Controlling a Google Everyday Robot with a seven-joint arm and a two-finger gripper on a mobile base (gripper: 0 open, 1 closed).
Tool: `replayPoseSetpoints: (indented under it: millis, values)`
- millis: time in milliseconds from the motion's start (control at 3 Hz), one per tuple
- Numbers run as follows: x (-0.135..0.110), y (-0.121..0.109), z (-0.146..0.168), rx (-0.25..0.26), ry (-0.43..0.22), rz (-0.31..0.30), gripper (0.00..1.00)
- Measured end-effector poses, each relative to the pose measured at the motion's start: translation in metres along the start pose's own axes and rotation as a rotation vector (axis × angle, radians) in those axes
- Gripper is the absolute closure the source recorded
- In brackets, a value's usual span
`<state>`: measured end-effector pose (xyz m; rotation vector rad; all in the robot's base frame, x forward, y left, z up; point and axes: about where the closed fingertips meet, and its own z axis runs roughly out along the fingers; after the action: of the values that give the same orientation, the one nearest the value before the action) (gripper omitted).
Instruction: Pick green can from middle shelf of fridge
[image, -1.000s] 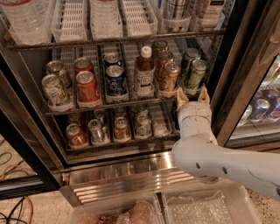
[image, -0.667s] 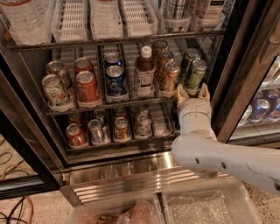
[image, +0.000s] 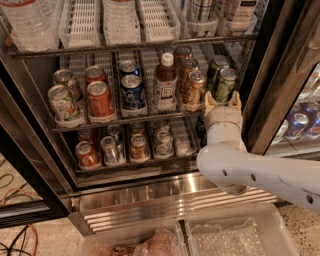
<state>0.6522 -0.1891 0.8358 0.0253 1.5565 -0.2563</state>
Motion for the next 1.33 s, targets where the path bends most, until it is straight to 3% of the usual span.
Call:
replayPoseSetpoints:
  millis: [1333]
  values:
    - [0.001,-0.010,0.037,0.045,0.003,0.016,0.40]
